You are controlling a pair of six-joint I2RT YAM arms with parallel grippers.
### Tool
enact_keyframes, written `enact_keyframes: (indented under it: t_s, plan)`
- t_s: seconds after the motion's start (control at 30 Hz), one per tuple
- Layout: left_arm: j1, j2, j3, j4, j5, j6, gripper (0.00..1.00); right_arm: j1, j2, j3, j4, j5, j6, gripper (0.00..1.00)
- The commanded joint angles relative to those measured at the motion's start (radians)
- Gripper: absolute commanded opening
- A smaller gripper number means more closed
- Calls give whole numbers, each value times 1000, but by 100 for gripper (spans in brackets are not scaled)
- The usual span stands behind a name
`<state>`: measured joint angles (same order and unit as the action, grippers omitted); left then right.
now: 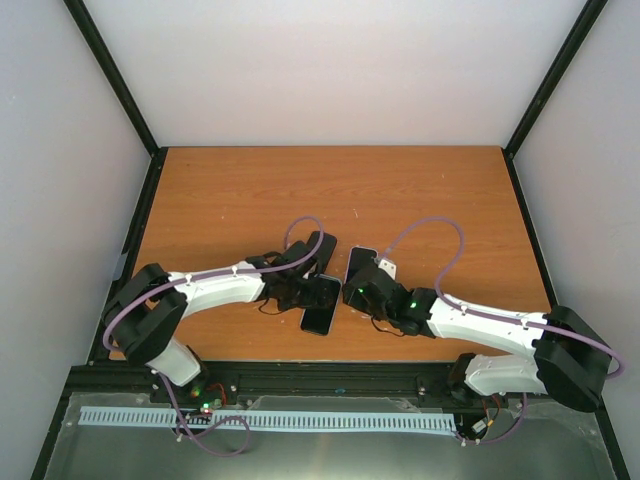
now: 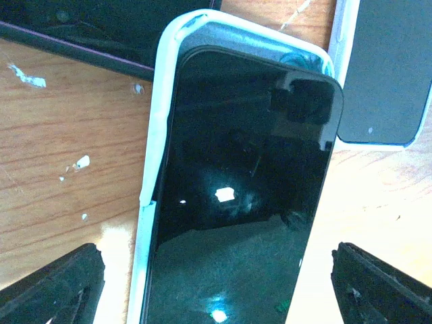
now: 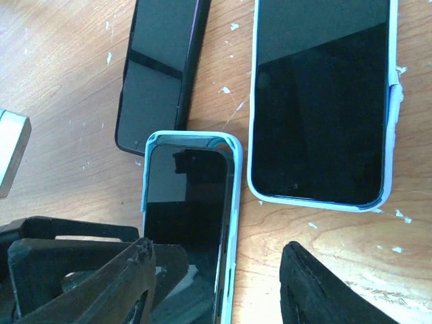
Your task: Put the phone into the phone case
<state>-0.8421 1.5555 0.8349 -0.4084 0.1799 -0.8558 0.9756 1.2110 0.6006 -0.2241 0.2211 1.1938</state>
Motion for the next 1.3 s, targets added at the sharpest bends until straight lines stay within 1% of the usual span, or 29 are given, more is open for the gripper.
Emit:
enact_keyframes:
  t_s: [0.0,0.1,0.17,0.23,0.3,0.37,0.53,0.6,0.7,0.77,0.93,1.07,1.2,1.27]
  plan:
    - [-5,9,47,2,-38,1,93,-5,-3,9,16,10,-36,51]
    - [4,-5,38,11,-20,2,94,-5,-11,-5,23,5,-39,52]
    - [23,-30,20,17,-3,4,90,-5,-12,-18,42,-12,-44,50]
    - [65,-70,-15,43,37,11,85,-5,-4,-34,70,-36,-51,43]
    - [117,-117,-64,81,100,20,77,-5,11,-42,106,-64,-58,34]
    - [150,-159,-97,103,130,36,70,-5,40,-40,126,-92,-62,28]
    - [194,-184,-130,98,173,84,68,-5,154,-24,191,-167,-72,26]
    - [215,-188,-161,130,212,93,67,-6,201,-12,211,-197,-78,24]
    - [228,-194,-202,185,270,108,66,-6,244,7,236,-230,-98,19]
    - [229,-178,-211,212,305,120,65,-8,260,19,233,-226,-104,18]
    - [229,-120,-236,277,349,132,59,-12,293,31,237,-227,-111,15]
    - [229,-82,-234,308,383,150,57,-22,307,26,261,-226,-117,11]
    - [229,-59,-235,318,390,158,56,-32,330,33,272,-231,-125,10]
    - [229,-57,-239,332,407,161,53,-34,340,37,284,-236,-135,9]
